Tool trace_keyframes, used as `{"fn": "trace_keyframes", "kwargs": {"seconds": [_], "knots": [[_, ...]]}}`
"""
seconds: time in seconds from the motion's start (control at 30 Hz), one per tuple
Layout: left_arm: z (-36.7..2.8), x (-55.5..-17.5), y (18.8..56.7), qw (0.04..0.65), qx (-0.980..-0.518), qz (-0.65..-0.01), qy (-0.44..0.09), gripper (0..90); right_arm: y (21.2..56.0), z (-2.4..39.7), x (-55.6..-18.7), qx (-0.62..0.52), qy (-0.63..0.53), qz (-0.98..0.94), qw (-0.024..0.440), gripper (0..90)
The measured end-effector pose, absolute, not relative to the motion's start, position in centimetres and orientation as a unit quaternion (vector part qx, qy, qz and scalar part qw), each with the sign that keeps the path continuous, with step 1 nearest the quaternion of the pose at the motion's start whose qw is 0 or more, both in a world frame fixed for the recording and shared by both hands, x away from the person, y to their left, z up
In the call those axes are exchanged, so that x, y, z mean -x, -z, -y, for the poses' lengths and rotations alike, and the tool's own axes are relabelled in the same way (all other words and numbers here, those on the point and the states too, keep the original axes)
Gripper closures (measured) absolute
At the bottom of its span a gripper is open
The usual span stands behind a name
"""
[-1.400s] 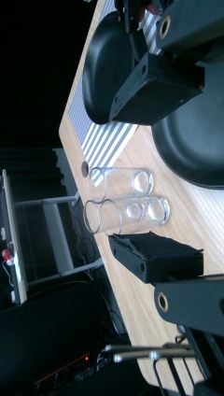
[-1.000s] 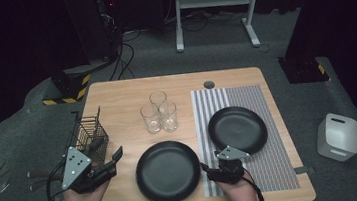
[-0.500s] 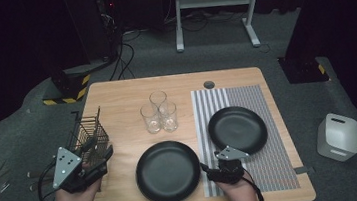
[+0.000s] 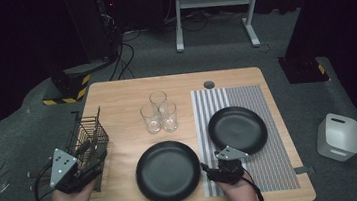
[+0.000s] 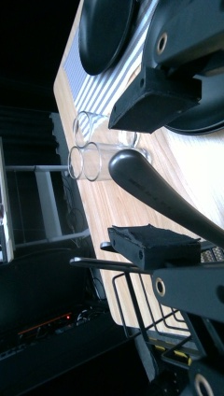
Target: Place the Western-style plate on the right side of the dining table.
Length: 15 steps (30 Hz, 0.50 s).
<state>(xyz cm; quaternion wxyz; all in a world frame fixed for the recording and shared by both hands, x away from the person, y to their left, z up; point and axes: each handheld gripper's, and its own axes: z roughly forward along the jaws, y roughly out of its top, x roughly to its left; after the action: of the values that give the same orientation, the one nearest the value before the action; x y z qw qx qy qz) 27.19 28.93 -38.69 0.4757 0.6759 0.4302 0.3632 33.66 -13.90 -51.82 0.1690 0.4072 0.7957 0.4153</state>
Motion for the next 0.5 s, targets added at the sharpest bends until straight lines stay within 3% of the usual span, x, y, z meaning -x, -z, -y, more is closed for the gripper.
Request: {"fn": "trace_keyframes", "kwargs": {"seconds": [0.5], "knots": [[-28.9,-27.18,39.18,0.461,-0.678,-0.43,-0.378,55.9,51.88,13.85,-33.64,-0.409,-0.407,-0.799,0.172,35.4]]}}
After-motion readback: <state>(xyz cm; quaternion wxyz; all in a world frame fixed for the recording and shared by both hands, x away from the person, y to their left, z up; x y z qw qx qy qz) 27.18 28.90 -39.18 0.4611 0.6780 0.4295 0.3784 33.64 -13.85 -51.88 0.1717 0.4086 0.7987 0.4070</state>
